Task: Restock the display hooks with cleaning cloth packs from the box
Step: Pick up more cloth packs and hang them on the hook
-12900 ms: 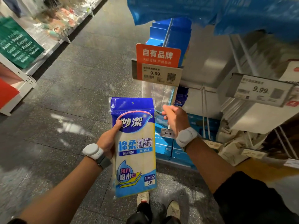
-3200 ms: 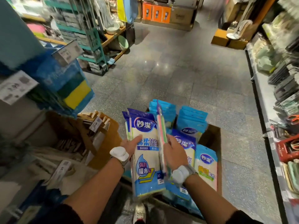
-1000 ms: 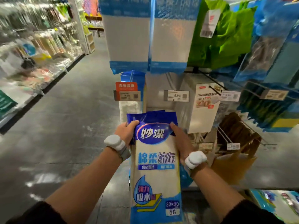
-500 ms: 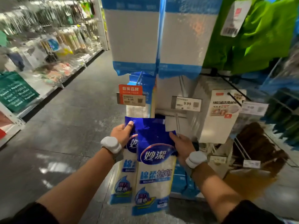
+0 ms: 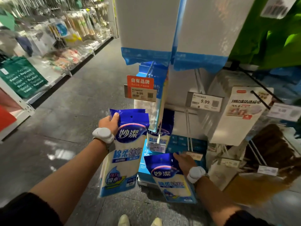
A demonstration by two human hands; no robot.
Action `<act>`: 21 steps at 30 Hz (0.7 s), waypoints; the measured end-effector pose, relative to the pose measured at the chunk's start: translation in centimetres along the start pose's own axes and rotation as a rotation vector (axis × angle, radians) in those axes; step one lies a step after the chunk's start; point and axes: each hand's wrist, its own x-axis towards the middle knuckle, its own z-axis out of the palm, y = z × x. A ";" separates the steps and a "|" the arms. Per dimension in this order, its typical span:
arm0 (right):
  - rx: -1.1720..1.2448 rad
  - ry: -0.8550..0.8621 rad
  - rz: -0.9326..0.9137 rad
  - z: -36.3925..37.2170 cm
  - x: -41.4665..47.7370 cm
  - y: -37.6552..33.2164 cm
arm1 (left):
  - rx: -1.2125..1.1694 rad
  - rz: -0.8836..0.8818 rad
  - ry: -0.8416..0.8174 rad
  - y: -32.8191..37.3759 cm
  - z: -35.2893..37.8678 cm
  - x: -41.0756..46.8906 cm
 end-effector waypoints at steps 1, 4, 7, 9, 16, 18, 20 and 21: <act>-0.031 0.008 0.012 0.4 0.5 0.3 | 0.002 0.001 -0.002 -0.2 0.0 0.4; -0.167 0.025 0.043 1.8 2.3 0.9 | 0.004 -0.018 -0.023 -0.8 0.0 1.3; -0.307 0.009 0.072 2.9 3.7 1.0 | 0.037 -0.030 -0.053 -1.4 0.0 2.1; -0.308 0.026 0.076 3.4 4.8 0.5 | 0.068 -0.026 -0.070 -1.8 0.1 3.0; -0.494 -0.015 0.022 4.1 7.4 0.5 | 0.117 0.006 -0.141 -2.2 0.9 4.8; -0.543 -0.034 0.023 4.5 8.1 0.8 | 0.090 -0.004 -0.148 -2.4 0.7 5.2; -0.588 -0.046 0.052 4.6 8.7 0.7 | 0.068 -0.023 -0.163 -2.5 0.7 5.6; -0.571 -0.032 0.050 4.6 8.9 0.8 | 0.062 -0.031 -0.170 -2.4 0.7 5.5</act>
